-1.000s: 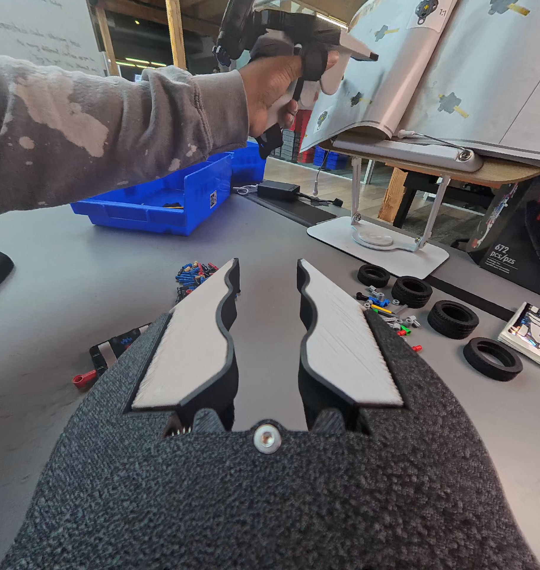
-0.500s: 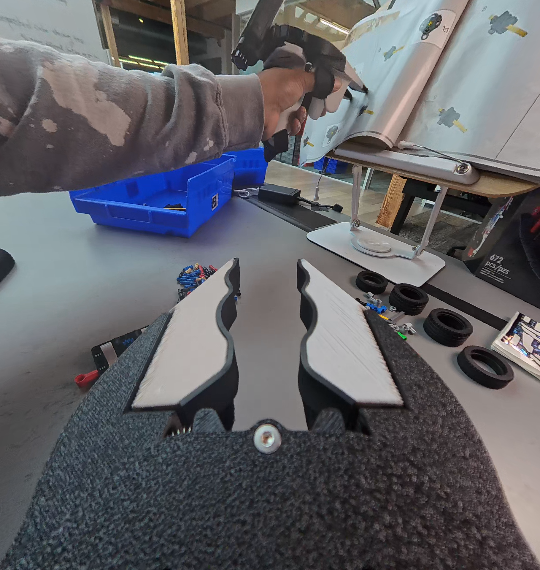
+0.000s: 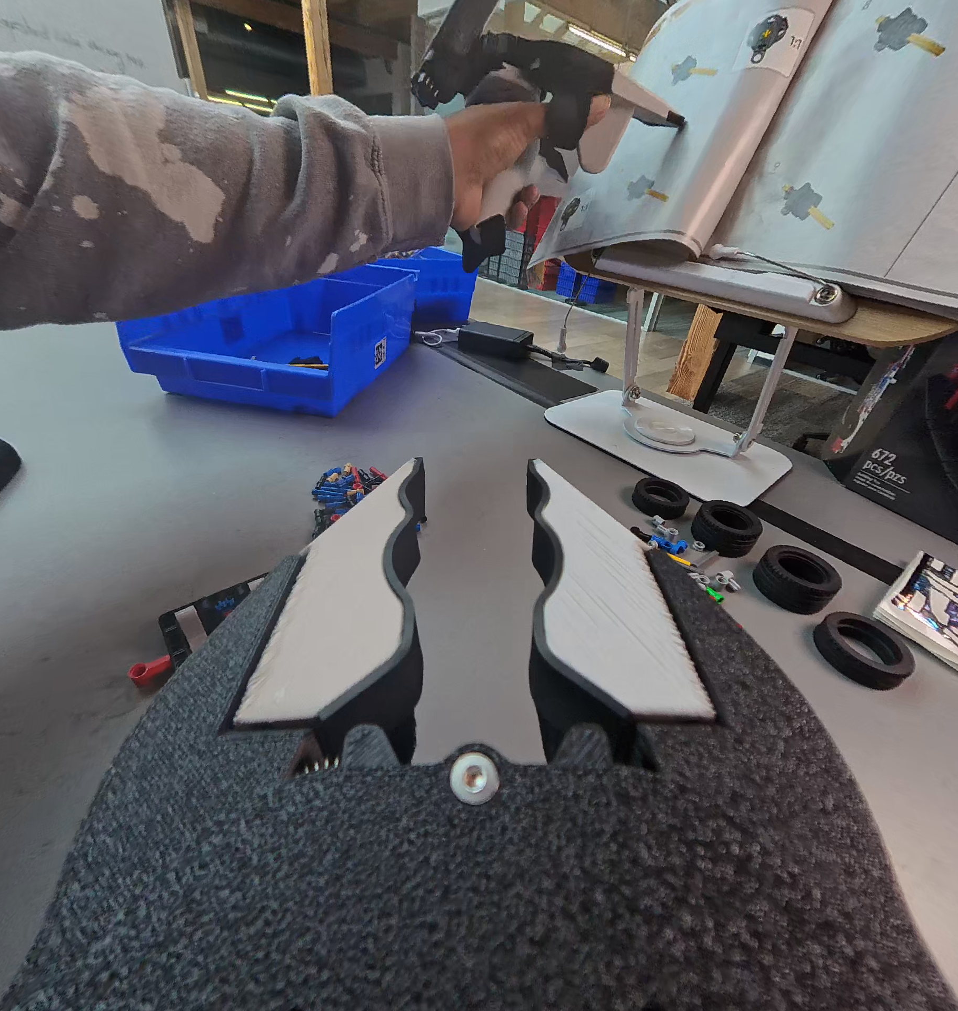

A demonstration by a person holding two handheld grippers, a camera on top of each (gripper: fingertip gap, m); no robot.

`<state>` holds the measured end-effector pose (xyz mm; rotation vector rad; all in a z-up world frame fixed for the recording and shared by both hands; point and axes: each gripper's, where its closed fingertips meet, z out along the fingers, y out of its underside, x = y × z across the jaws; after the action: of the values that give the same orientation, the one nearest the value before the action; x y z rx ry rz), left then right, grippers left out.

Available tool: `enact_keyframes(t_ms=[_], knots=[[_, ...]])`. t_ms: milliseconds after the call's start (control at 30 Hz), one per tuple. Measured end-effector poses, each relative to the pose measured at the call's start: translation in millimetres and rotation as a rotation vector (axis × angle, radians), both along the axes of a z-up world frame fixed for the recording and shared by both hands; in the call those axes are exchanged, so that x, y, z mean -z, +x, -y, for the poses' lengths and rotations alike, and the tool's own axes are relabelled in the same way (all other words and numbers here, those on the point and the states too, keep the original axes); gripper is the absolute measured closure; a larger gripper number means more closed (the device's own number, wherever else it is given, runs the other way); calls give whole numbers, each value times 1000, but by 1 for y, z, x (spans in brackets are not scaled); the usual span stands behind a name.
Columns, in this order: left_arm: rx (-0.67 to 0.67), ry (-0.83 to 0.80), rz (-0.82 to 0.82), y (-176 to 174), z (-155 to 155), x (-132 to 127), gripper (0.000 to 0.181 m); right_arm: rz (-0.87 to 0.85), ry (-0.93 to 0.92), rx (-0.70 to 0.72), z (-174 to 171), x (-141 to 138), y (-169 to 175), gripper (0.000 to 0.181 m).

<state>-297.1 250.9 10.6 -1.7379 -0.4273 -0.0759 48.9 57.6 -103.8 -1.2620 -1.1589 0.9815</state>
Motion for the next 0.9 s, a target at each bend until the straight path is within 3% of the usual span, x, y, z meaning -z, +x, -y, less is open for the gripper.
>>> enact_keyframes(t_ms=[67, 133, 367, 600, 900], knots=[[23, -43, 40, 3, -8, 11, 42, 6, 1, 0, 0, 2, 0, 144], [6, -40, 20, 2, -9, 12, 64, 11, 5, 2, 0, 2, 0, 144], [-88, 55, -106, -8, 10, -13, 111, -1, 2, 1, -2, -1, 3, 144], [-89, 150, -174, -5, 34, -43, 129, 7, -11, 2, -4, 3, 2, 144], [-20, 206, -192, 7, 58, -63, 160, 28, -7, 0, -2, 8, 0, 144]])
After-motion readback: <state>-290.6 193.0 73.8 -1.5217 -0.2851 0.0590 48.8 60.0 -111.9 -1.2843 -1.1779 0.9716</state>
